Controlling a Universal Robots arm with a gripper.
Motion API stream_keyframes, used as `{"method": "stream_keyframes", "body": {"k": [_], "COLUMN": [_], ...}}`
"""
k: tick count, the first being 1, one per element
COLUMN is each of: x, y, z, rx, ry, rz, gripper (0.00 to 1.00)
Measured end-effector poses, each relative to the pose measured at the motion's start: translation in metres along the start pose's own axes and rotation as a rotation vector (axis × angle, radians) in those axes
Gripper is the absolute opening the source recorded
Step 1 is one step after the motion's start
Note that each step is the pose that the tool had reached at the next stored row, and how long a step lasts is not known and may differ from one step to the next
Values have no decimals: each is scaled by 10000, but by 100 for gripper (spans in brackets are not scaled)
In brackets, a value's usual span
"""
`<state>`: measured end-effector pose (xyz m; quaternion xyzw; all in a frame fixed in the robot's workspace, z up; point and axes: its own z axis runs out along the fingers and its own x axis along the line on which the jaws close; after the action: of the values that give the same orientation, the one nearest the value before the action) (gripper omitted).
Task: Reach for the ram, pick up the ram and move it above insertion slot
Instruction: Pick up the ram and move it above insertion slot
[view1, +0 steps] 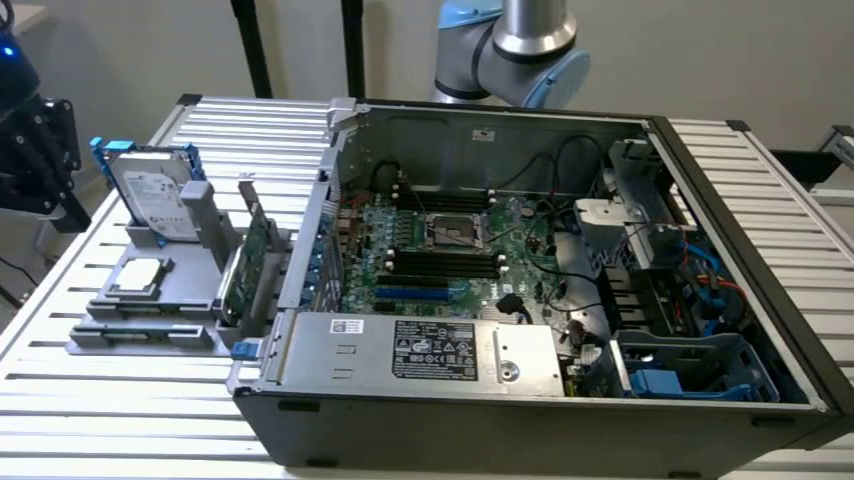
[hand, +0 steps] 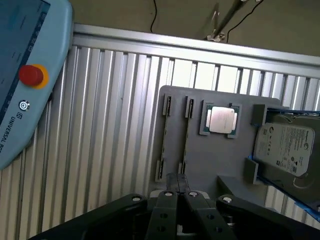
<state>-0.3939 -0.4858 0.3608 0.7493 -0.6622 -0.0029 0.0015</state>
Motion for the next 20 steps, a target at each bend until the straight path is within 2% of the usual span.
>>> {"method": "stream_keyframes", "body": {"k": [2, 4, 5, 6, 9, 10, 20], "x": [0, 0, 0, 0, 0, 0, 1], "y": [0, 0, 1, 0, 0, 0, -1], "z": [0, 0, 2, 6, 38, 56, 238], "rx": [0, -1, -2, 0, 0, -1, 1], "ry": [1, 1, 1, 0, 0, 0, -3], "rz": [0, -1, 0, -1, 3, 11, 509], "gripper": [12, 24, 24, 30, 36, 42, 42]}}
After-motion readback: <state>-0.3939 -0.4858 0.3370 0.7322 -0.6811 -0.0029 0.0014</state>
